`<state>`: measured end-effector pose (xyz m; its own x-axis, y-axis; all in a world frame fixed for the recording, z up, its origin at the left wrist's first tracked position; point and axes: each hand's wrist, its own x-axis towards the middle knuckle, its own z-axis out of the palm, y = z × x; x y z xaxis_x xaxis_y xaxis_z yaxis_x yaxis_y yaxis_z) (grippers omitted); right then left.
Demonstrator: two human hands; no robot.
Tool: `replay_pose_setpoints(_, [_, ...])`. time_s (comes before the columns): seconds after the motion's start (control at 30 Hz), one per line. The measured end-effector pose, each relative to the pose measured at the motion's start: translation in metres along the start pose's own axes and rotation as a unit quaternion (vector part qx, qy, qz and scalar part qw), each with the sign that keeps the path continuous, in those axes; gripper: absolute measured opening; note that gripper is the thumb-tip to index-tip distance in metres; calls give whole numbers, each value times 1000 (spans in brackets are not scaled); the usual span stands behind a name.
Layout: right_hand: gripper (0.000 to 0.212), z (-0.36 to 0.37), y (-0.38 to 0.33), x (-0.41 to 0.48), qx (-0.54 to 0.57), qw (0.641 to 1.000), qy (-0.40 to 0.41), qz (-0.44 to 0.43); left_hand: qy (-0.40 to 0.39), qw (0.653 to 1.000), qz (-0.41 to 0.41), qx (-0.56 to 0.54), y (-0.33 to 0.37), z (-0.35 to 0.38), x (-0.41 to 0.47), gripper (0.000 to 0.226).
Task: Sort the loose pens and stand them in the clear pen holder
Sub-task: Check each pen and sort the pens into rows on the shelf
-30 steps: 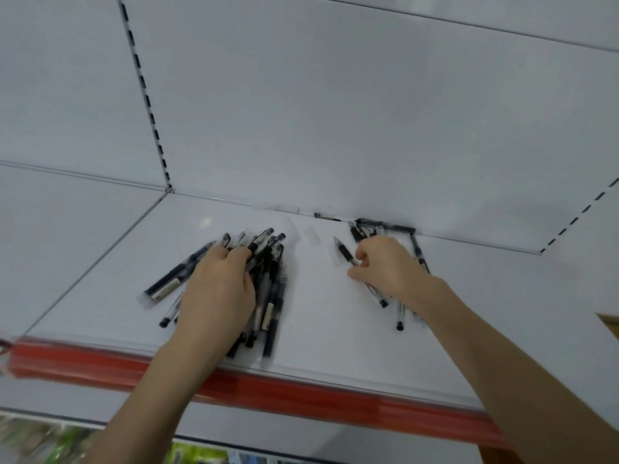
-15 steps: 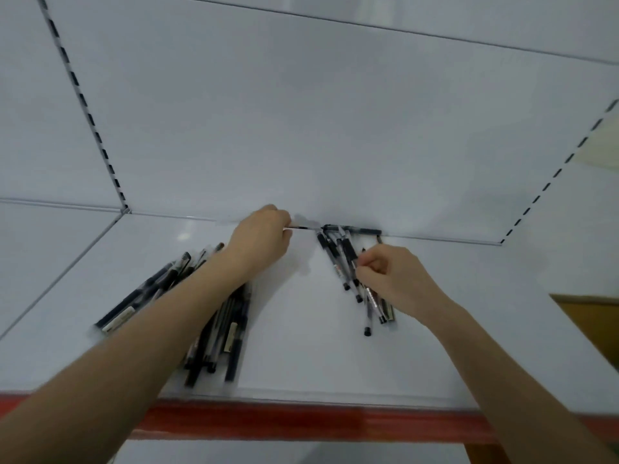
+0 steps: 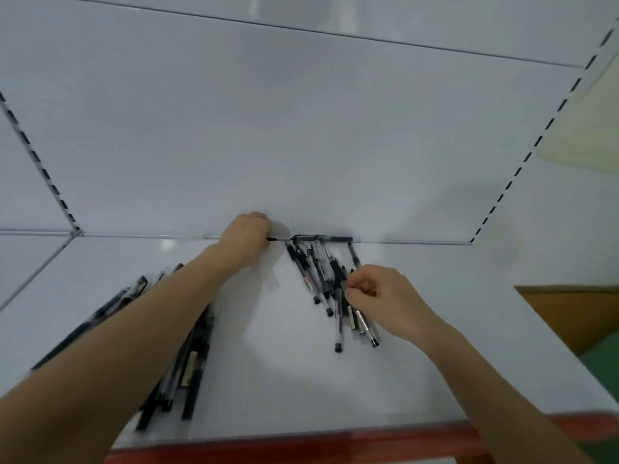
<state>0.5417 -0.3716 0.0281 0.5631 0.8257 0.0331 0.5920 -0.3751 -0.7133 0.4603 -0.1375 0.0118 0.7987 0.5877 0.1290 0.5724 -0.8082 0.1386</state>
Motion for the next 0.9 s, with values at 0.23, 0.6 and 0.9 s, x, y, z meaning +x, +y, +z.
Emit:
replay_pose_setpoints(0.23, [4, 1, -3, 0, 22, 999, -9, 21, -45, 999, -13, -15, 6, -12, -14, 21])
replay_pose_setpoints(0.6, [16, -7, -46, -31, 185, 977, 5, -110, 57, 847, 6, -529, 28, -75, -121, 11])
replay_pose_setpoints(0.9, [18, -6, -60, -44, 119, 975, -25, -186, 119, 823, -6, -555, 23, -82, -149, 17])
